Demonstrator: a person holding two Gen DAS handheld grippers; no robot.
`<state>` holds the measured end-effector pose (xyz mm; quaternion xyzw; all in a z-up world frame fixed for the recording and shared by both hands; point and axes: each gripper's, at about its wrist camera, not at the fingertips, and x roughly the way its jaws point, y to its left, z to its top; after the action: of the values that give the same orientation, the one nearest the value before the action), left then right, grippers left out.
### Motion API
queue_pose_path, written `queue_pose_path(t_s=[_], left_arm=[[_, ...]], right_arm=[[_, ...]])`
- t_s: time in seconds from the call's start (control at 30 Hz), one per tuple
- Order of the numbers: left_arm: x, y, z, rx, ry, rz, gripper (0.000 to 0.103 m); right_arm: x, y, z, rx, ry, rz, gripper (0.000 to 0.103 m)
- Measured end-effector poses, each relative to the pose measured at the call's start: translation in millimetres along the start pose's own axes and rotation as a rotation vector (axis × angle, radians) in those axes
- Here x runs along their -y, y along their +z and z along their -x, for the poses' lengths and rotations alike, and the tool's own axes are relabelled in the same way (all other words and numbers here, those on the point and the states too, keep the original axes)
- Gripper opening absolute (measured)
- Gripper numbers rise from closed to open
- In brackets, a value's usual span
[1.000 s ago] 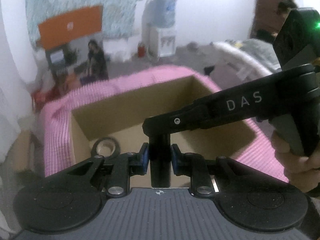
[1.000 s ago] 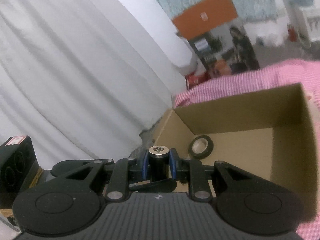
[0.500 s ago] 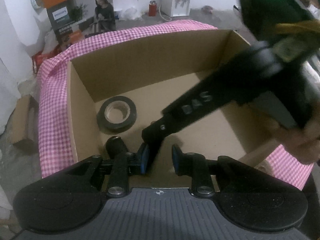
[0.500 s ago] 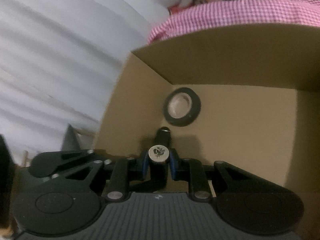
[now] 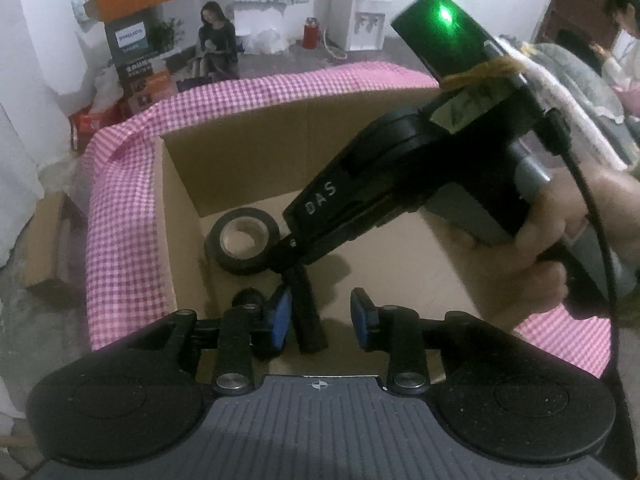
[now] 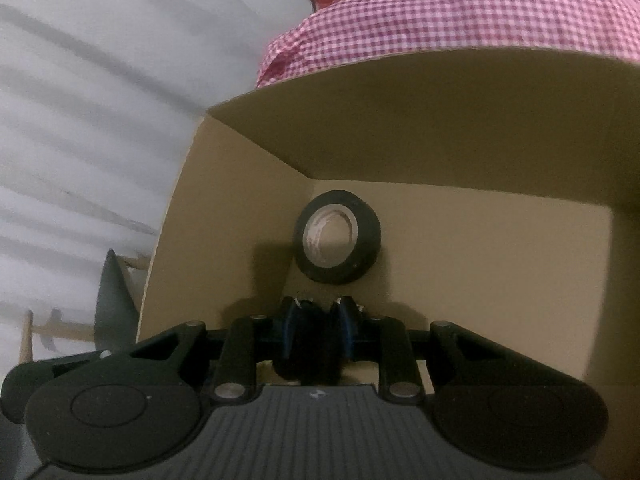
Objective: Organize rigid objects
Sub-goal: 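Lower the small black bottle into the box and open the right gripper, then move the right gripper back to the pink bowl and grasp the green lip balm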
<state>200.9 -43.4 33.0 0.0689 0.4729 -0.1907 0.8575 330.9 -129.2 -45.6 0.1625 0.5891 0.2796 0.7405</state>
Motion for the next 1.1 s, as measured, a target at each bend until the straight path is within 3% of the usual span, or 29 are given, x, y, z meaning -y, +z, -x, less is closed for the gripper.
queue_pose_path(t_s=[0.13,0.3,0.57,0.87,1.1], left_arm=[[4.5,-3.4,18.9,0.045,-0.013,-0.001,0.034],[20.3,-17.8,49.1,0.118,-0.036,-0.019,0.038],[52.2,-62.6,82.0,0.193,-0.107,-0.058,0.041],[81.9,-103.5,55.9,0.117,-0.206,-0.1,0.042],[106.4,-122.7,24.6,0.023,-0.251,-0.159,0.041]], right_arm=[[1.0,-5.6,15.4,0.045,0.02,-0.021,0.026],[-2.7,-33.5,62.5,0.155,0.052,-0.018,0.026],[-1.5,-137.0,157.3,0.357,0.123,0.003,0.026],[19.2,-255.0,213.7,0.48,0.111,-0.061,0.026],[41.2,-302.8,180.3,0.461,0.095,-0.154,0.026]])
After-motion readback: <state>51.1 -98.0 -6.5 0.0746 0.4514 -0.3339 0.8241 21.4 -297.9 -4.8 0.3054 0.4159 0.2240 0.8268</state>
